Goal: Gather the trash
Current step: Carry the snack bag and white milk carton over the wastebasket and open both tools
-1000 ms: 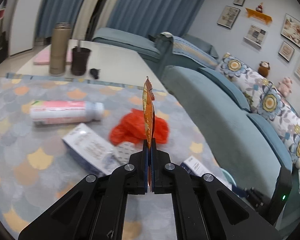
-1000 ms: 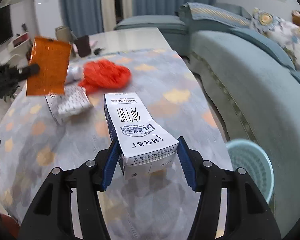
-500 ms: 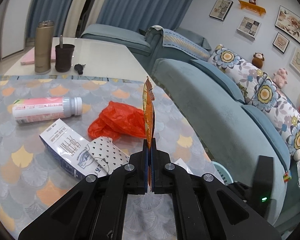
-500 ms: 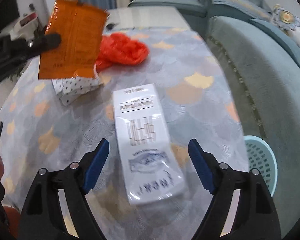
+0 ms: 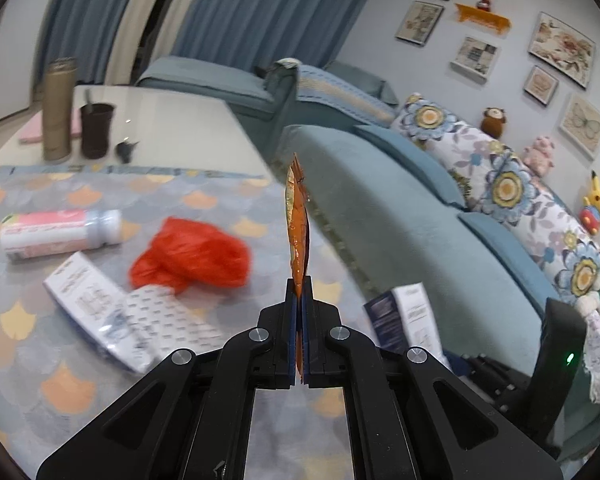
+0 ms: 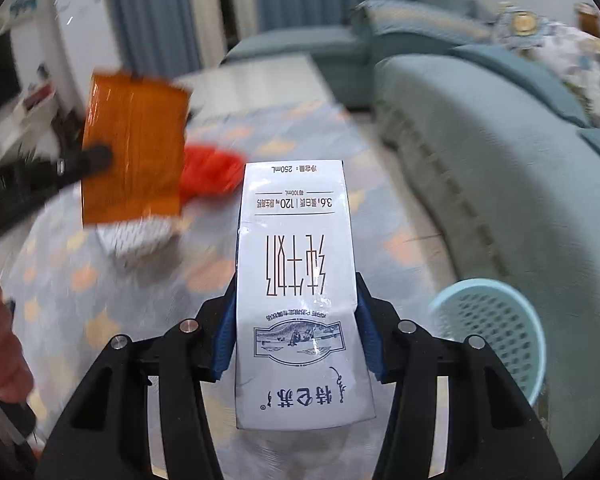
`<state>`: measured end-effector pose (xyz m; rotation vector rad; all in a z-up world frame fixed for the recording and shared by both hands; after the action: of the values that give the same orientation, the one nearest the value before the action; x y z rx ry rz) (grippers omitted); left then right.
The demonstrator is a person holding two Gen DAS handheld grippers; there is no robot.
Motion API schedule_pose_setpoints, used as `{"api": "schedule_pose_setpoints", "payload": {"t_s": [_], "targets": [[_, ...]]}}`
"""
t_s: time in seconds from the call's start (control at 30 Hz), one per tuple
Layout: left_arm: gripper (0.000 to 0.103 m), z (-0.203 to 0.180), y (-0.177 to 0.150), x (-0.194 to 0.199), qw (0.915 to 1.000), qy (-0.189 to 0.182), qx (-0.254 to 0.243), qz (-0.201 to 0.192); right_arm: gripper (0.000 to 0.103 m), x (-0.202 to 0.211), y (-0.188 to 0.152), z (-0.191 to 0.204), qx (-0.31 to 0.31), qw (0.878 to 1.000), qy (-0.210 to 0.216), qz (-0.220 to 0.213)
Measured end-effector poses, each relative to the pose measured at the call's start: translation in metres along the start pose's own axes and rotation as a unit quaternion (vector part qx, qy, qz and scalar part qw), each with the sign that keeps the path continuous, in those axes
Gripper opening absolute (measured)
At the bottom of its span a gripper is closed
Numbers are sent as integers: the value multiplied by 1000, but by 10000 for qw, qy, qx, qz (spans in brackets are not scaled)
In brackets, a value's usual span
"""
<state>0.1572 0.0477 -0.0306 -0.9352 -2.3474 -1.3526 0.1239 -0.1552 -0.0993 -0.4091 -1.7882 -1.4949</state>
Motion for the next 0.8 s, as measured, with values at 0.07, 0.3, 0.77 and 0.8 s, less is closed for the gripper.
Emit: {"api": "schedule_pose_setpoints", "payload": {"t_s": [0.07,0.3,0.77,0.8], "targets": [[0,-19,-3,-2,9998,-156,-81,1,48,18,1,-18,-148,9996,-193,-172],[0,-96,-35,-29,9967,-613,-447,271,48,68,-15,-97,-787,9915,-932,-451],[0,-175,-125,-126,9805,-682,-973,1564,49,40,-122,-213,-2149,9629,-1431,789],[0,-174,-129,-129,9793,-668,-995,1630,49,34,-129,-216,-2249,9605,-1384,875]]}}
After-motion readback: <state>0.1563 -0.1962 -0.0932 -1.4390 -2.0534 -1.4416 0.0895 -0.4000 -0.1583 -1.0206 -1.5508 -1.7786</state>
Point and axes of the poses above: each gripper's, at about its wrist camera, not at the fingertips, and x roughly against the way its jaws point, z to its left, y to its top, the point moved 3 cm from there along -x, roughly the way its jaws point, and after that the axes turned 10 degrees about x, right-handed, at the moved point
